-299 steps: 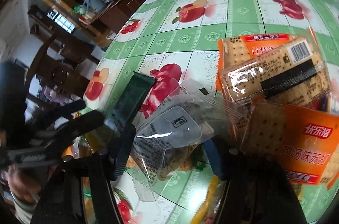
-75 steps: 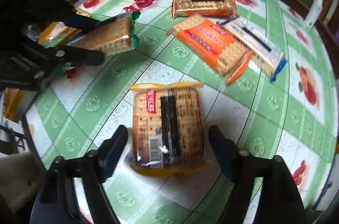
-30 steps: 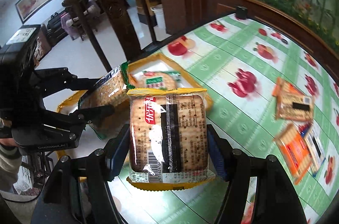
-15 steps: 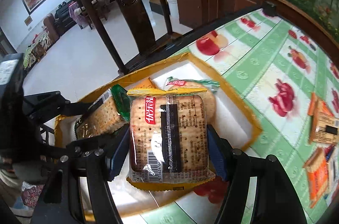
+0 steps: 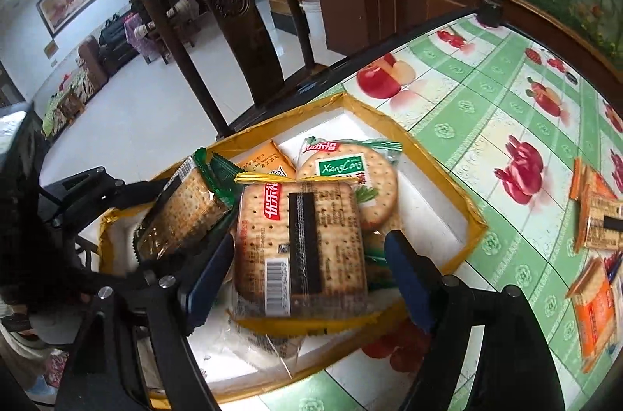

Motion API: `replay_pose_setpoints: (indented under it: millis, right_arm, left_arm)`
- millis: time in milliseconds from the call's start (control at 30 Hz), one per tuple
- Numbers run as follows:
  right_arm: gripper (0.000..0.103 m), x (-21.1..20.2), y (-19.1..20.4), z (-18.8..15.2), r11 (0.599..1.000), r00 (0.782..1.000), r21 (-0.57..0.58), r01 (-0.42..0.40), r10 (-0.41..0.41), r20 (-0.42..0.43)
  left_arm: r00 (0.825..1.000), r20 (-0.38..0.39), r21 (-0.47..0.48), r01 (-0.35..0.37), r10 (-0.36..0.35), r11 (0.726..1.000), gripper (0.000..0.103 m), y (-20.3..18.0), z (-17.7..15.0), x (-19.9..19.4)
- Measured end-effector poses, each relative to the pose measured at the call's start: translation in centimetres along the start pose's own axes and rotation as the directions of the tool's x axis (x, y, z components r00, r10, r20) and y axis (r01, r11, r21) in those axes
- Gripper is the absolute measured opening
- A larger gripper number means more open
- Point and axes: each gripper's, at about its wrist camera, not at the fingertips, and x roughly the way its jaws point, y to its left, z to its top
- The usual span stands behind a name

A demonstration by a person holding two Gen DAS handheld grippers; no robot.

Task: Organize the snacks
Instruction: 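Carry both cracker packs over the tray and open both grippers to drop them, then reach both grippers toward the orange pack and blue-edged white pack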

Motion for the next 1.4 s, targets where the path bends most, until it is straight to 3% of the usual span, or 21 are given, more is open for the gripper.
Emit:
replay_pose_setpoints:
  millis: [167, 433, 833, 1100, 1400]
  right_arm:
    - [0.081, -2.0, -0.7, -1.2, 1.0, 0.999, 0.017, 0.015, -0.015, 0.051]
    - [0.082, -5.3, -3.6, -4.4, 0.996, 0.994, 0.071, 0.05, -0.057, 0.097]
    - [0.087, -9.8, -11.6, -10.0, 0.957, 0.985, 0.287, 0.047, -0.091, 0.143]
    - [0.087, -12.6, -15.8, -13.0, 0.909, 0.964, 0.39, 0.15, -0.222, 0.147]
    - [0.087, -13.8, -19.8, -15.9, 0.873, 0.951, 0.447, 0.198, -0.281, 0.127]
  left_arm:
    - [0.999, 0.011, 0.008, -0.038, 0.037, 0.999, 0.086, -1.0, 0.3, -0.5]
    - [0.998, 0.057, 0.0, -0.031, 0.031, 1.0, 0.087, -3.1, 1.7, -1.4]
    - [0.995, 0.081, 0.082, 0.042, -0.049, 0.996, 0.088, -10.8, 4.8, -1.3]
    - [0.994, 0.057, 0.111, 0.084, -0.091, 0.99, 0.088, -16.5, 6.2, -0.1]
    - [0.991, 0.014, 0.129, 0.133, -0.136, 0.983, 0.088, -21.1, 6.9, 1.1]
